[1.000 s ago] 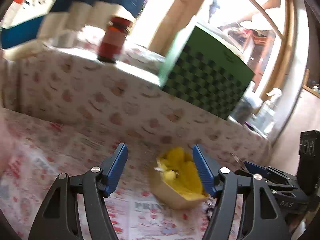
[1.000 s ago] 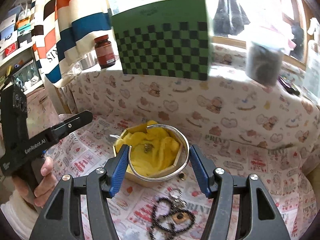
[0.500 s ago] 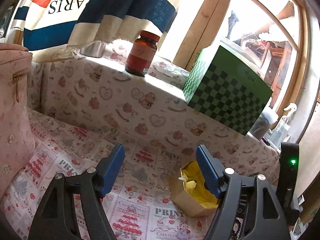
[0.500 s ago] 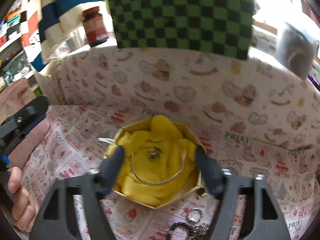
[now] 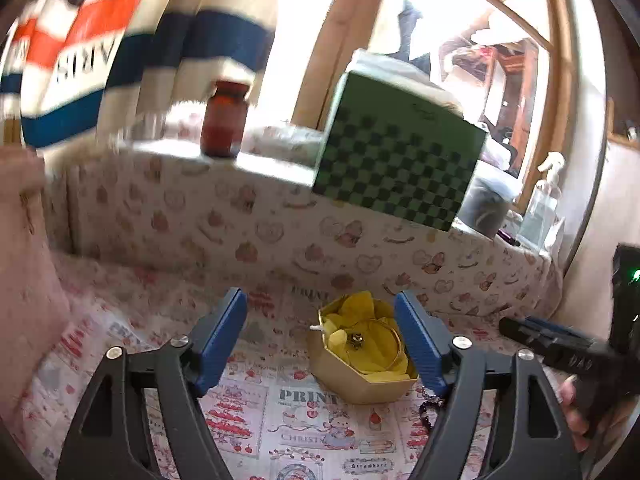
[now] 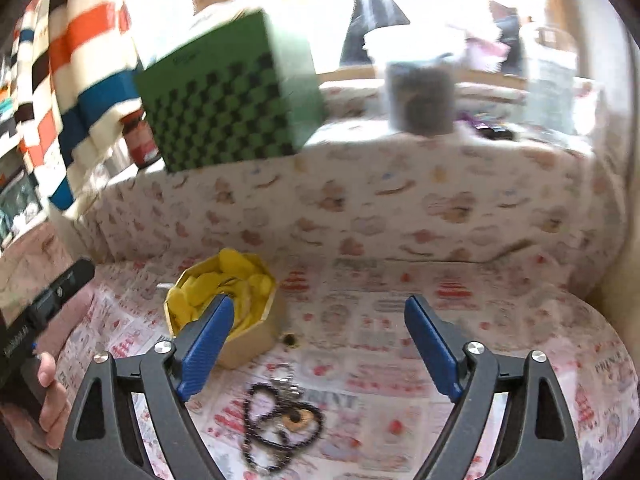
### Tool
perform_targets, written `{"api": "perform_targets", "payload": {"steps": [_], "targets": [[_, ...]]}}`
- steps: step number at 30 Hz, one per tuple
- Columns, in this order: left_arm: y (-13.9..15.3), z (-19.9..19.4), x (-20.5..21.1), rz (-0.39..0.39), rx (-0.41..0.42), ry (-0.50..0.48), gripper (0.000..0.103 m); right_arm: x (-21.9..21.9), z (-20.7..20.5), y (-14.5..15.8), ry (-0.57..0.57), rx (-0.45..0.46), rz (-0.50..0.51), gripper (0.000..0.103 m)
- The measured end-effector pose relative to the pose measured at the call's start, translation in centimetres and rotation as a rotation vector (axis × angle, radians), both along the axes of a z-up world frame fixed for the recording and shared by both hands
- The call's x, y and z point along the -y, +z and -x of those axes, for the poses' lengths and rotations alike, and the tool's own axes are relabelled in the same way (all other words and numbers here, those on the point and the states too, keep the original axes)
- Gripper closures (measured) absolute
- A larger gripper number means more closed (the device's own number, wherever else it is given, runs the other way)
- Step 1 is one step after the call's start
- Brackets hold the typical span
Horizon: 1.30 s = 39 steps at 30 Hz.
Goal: Organize jewelry
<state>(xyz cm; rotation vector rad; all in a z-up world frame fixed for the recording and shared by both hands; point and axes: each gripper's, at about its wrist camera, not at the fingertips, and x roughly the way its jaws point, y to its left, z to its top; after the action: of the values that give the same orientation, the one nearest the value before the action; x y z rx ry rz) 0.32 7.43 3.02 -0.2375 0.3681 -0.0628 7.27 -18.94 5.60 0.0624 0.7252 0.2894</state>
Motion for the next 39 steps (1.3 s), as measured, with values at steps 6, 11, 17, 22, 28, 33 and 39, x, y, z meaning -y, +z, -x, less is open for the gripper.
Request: {"api": "perform_targets", "payload": {"steps": [6,11,17,22,28,33,39], "targets": [[0.4,1.9,2.2,-0.101,0.112,0.032,0.000,2.4,1.0,-0.4,-0.073,0.079,0.031,0.014],[0.1,1.2,2.0,-0.083,0.067,0.001,0.000,2.9,1.4,-1.3,-0.050,0.072,0.040,0.014],[-0.8,0.6,2.7,-0.120,0.041,-0.002,0.000,3.0,2.0,-1.3,-0.023,0.061,0.046,0.014],[-1.3,0.8,4.0,-0.240,0.066,0.033,0.000,3.4,1.9,-1.4,-0.043,0.044,0.022,0.014],[-1.8,0.6,4.4,-0.236,0.053,-0.035,0.000,3.3,1.8,-1.7,-0.038,0.022,0.020,0.014],[-2.2,-0.1,4.5,-0.233,0.015,-0.038,0.000,2.4,1.3,-2.6,0.058,-0.062,0.009,0.014],[-2.5,-0.7,3.9,-0.201,-0.016,-0.017,0.000,0.6,1.6,-3.8,0.140,-0.099,-0.004,0.028]]}}
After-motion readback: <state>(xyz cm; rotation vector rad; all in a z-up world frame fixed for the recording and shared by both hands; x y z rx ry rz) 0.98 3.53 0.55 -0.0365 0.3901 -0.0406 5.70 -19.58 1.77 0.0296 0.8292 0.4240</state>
